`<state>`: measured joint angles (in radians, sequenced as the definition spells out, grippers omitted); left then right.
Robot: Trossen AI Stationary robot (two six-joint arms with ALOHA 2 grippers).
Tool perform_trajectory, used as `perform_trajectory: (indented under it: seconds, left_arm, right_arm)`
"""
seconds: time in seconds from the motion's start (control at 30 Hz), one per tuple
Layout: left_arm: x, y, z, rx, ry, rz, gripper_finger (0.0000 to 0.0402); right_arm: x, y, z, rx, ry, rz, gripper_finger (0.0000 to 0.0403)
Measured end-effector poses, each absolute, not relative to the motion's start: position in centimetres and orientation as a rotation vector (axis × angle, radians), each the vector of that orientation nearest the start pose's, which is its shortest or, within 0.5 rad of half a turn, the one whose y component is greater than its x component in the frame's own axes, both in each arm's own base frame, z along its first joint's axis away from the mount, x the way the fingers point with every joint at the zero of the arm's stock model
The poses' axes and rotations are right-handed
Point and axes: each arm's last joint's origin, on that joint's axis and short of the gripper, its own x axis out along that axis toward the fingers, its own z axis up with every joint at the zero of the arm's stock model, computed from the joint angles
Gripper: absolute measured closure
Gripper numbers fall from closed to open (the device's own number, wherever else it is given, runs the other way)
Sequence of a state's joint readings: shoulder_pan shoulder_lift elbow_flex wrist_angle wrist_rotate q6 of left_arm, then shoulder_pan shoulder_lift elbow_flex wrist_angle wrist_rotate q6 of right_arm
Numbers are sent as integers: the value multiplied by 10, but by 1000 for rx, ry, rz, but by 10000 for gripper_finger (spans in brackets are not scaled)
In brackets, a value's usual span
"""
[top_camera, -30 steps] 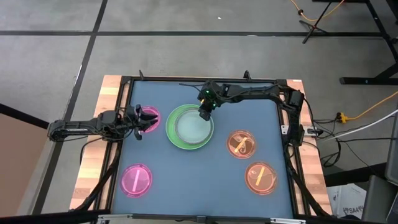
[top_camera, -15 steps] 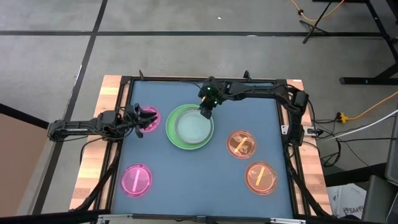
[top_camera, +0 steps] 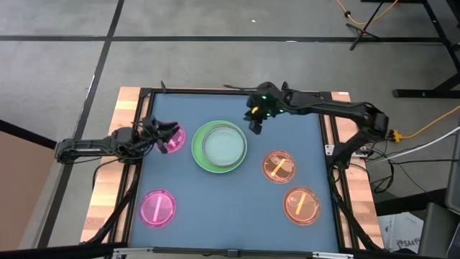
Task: Stack plastic plates
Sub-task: Stack the top transparent pink plate on the blue plate
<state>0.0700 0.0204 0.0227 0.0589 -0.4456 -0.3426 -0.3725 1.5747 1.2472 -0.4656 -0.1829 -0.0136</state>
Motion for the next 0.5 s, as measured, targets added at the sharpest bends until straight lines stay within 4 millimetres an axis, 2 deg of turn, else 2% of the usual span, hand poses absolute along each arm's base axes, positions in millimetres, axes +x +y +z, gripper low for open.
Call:
perform_trajectory:
  seconds: [0.23, 0.5]
  left_arm:
    - [90, 20, 196, -306, -171, 546, 278]
    - [94, 21, 233, -260, -24, 596, 278]
  right_arm:
    - [287, -107, 275, 237, 682, -202, 316]
    - [285, -106, 271, 264, 575, -200, 316]
